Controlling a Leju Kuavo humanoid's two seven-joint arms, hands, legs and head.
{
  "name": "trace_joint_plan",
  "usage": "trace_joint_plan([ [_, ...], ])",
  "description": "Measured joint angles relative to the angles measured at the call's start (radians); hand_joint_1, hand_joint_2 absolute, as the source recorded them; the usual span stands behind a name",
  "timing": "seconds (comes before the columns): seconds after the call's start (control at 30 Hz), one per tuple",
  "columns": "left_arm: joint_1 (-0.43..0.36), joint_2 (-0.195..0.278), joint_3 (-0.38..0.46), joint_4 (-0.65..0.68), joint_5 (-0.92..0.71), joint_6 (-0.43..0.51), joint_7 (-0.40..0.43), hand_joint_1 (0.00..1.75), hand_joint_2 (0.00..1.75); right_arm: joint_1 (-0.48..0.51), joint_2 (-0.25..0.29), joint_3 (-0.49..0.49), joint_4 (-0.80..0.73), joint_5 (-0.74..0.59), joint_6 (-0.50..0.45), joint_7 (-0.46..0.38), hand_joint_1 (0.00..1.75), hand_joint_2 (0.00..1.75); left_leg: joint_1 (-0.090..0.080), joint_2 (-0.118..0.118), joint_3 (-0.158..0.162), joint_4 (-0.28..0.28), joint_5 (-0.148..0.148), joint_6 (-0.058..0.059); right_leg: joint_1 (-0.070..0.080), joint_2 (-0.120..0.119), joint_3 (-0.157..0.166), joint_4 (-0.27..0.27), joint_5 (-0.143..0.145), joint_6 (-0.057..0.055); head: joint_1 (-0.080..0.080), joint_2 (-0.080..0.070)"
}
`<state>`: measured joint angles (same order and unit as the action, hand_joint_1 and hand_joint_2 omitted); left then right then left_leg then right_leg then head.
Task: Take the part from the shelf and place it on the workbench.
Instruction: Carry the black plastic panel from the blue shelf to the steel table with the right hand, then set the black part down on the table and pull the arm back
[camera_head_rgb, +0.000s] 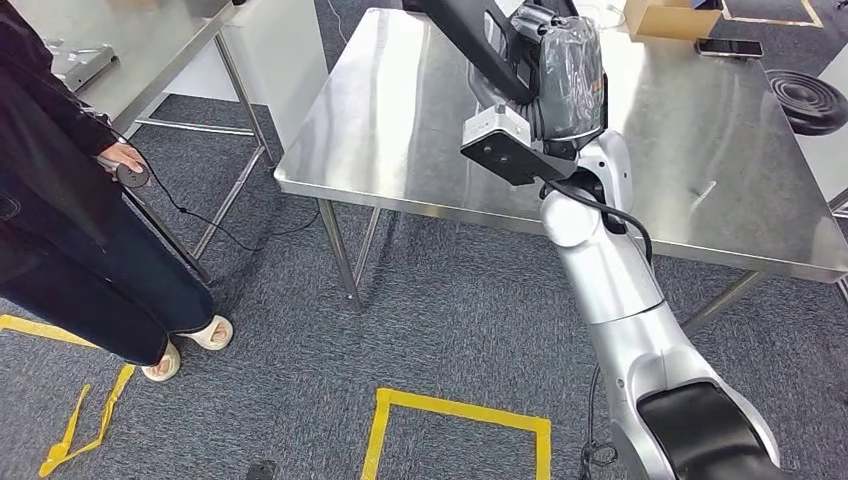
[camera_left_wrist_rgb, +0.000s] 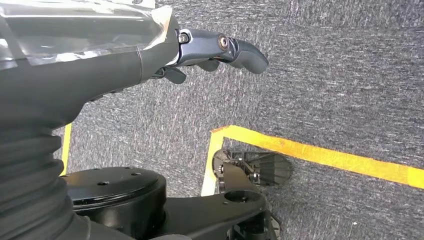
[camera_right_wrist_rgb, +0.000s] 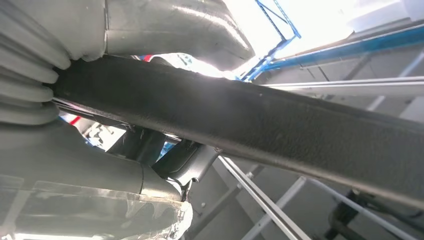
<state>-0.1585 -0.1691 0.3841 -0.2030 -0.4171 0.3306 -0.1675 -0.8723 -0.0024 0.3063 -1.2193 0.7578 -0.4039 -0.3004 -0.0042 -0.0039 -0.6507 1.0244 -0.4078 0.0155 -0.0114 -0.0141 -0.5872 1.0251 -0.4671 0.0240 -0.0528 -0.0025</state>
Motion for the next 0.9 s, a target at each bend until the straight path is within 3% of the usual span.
trace_joint_plan([
  [0.13, 0.001, 0.0, 0.0, 0.0, 0.002, 0.0, -0.003, 0.0, 1.75, 0.007, -0.007, 0.0, 0.009, -0.002, -0.008, -0.005, 1.75, 1.75, -0.004, -0.001, -0.001, 0.002, -0.001, 0.007, -0.003, -0.001, 0.002, -0.005, 0.003, 0.004, 0.0, 0.0],
  [0.33, 0.002, 0.002, 0.0, 0.0, 0.005, -0.001, -0.006, 0.0, 1.75, 0.033, -0.012, 0.0, 0.013, -0.001, -0.018, -0.009, 1.75, 1.75, -0.009, -0.001, -0.004, 0.008, -0.01, 0.028, -0.01, -0.001, 0.005, -0.01, 0.004, 0.023, -0.001, 0.0],
  [0.43, 0.002, 0.001, 0.001, 0.0, 0.005, -0.001, -0.007, 0.0, 1.75, 0.04, -0.014, -0.001, 0.012, 0.004, -0.02, -0.009, 1.75, 1.75, -0.004, -0.001, 0.014, -0.016, -0.003, 0.043, -0.009, 0.001, 0.002, 0.001, -0.004, 0.029, 0.0, 0.0],
  [0.5, 0.002, 0.0, 0.001, 0.0, 0.005, -0.001, -0.007, 0.0, 1.75, 0.044, -0.017, -0.001, 0.011, 0.007, -0.022, -0.009, 1.75, 1.75, 0.003, 0.0, 0.029, -0.031, 0.002, 0.05, -0.008, 0.007, -0.041, 0.087, -0.039, 0.023, 0.002, 0.0],
  [0.57, 0.002, -0.001, 0.001, 0.0, 0.005, -0.001, -0.007, 0.0, 1.75, 0.052, -0.021, -0.001, 0.011, 0.009, -0.023, -0.009, 1.75, 1.75, 0.005, -0.003, 0.032, -0.033, 0.0, 0.052, -0.01, 0.011, -0.115, 0.219, -0.084, 0.02, 0.002, 0.0],
  [0.6, 0.002, -0.002, 0.002, 0.0, 0.005, -0.001, -0.007, 0.0, 1.75, 0.058, -0.023, -0.001, 0.011, 0.01, -0.023, -0.008, 1.75, 1.75, 0.006, -0.005, 0.033, -0.032, -0.001, 0.05, -0.012, 0.012, -0.141, 0.259, -0.092, 0.025, 0.002, 0.0],
  [0.63, 0.003, -0.002, 0.002, 0.0, 0.005, -0.001, -0.006, 0.0, 1.75, 0.062, -0.024, -0.001, 0.012, 0.012, -0.023, -0.008, 1.75, 1.75, 0.009, -0.008, 0.034, -0.031, -0.004, 0.047, -0.015, 0.012, -0.148, 0.26, -0.083, 0.034, 0.003, 0.0],
  [0.67, 0.003, -0.003, 0.002, 0.0, 0.005, -0.001, -0.006, 0.0, 1.75, 0.065, -0.025, -0.002, 0.012, 0.014, -0.023, -0.007, 1.75, 1.75, 0.012, -0.011, 0.035, -0.028, -0.007, 0.043, -0.019, 0.011, -0.134, 0.221, -0.059, 0.046, 0.003, 0.0],
  [0.73, 0.003, -0.003, 0.003, 0.0, 0.005, -0.002, -0.004, 0.0, 1.75, 0.066, -0.028, -0.002, 0.012, 0.02, -0.023, -0.005, 1.75, 1.75, 0.015, -0.016, 0.036, -0.016, -0.018, 0.026, -0.026, 0.012, -0.073, 0.087, 0.002, 0.071, 0.004, 0.0],
  [0.77, 0.003, -0.002, 0.003, 0.0, 0.005, -0.003, -0.003, 0.0, 1.75, 0.066, -0.028, -0.002, 0.012, 0.022, -0.023, -0.005, 1.75, 1.75, 0.016, -0.018, 0.035, -0.007, -0.024, 0.017, -0.028, 0.014, -0.049, 0.038, 0.022, 0.072, 0.005, 0.0],
  [0.83, 0.003, -0.001, 0.003, 0.0, 0.004, -0.004, -0.002, 0.0, 1.75, 0.067, -0.029, -0.003, 0.013, 0.025, -0.023, -0.003, 1.75, 1.75, 0.013, -0.02, 0.032, 0.002, -0.032, 0.007, -0.029, 0.017, -0.032, 0.006, 0.032, 0.062, 0.006, 0.0],
  [0.9, 0.004, -0.001, 0.004, 0.0, 0.002, -0.003, -0.001, 0.0, 1.75, 0.067, -0.029, -0.004, 0.015, 0.03, -0.023, 0.0, 1.75, 1.75, 0.015, -0.021, 0.032, 0.001, -0.031, 0.01, -0.031, 0.019, -0.033, 0.005, 0.033, 0.054, 0.005, 0.0],
])
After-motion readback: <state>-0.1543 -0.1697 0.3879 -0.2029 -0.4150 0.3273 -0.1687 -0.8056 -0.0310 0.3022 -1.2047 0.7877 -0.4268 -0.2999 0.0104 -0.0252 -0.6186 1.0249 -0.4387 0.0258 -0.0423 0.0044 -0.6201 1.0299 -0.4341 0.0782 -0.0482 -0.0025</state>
